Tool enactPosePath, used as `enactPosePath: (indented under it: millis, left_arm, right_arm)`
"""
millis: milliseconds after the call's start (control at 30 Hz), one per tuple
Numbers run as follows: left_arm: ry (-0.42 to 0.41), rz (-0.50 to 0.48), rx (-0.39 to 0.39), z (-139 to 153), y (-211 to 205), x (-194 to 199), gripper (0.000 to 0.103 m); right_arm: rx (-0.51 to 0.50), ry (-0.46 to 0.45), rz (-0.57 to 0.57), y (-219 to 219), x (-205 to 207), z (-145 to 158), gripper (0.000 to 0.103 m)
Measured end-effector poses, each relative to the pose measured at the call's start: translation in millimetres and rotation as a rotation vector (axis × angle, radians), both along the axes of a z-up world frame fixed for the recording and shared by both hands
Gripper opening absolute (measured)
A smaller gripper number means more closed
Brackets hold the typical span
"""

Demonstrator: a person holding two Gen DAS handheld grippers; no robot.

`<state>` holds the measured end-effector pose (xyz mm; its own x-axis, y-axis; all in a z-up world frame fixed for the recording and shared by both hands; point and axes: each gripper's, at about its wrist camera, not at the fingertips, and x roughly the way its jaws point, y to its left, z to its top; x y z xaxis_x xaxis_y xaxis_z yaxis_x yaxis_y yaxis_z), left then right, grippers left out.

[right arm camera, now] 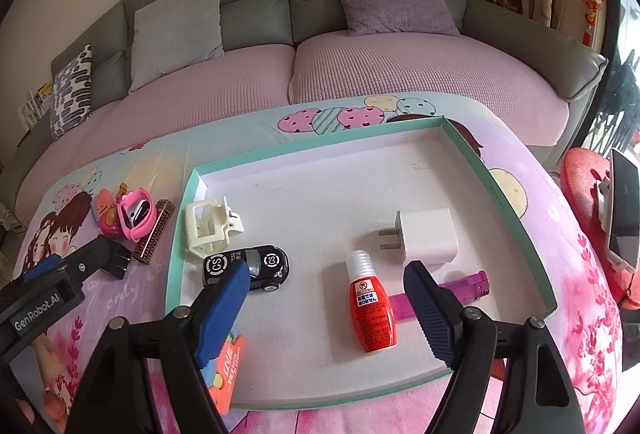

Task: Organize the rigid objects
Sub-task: 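Move both open tools back to the black charger and pink watch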

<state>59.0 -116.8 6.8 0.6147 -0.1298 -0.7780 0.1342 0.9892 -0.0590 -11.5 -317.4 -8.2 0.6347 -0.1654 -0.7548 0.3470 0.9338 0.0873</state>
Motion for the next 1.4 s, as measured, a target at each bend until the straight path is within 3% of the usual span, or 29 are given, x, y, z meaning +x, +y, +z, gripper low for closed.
enactPosePath:
  millis: [267, 833, 867, 933, 967, 1400]
  left_arm:
    - [0.026, 0.061, -0.010, -6, 19, 5, 0.088]
    - [0.028, 0.170, -0.079, -12, 64, 18, 0.088]
    - [0.029, 0.177, -0.091, -12, 68, 20, 0.088]
    - [0.033, 0.195, -0.104, -12, 78, 24, 0.102]
    - [0.027, 0.204, -0.109, -12, 82, 25, 0.103]
    - [-0.042, 0.347, -0.175, -9, 143, 41, 0.103]
  right_arm:
    - [-0.017, 0.007, 0.004, 6, 3, -2, 0.103]
    - [-0.048, 0.017, 0.037, 30, 15, -6, 0.103]
    - [-0.051, 0.012, 0.042, 33, 16, -5, 0.103]
    - [-0.049, -0.004, 0.060, 40, 18, -3, 0.103]
    - [-0.046, -0.012, 0.069, 44, 20, -2, 0.103]
    - [0.033, -0.126, 0.222, 107, 60, 2, 0.103]
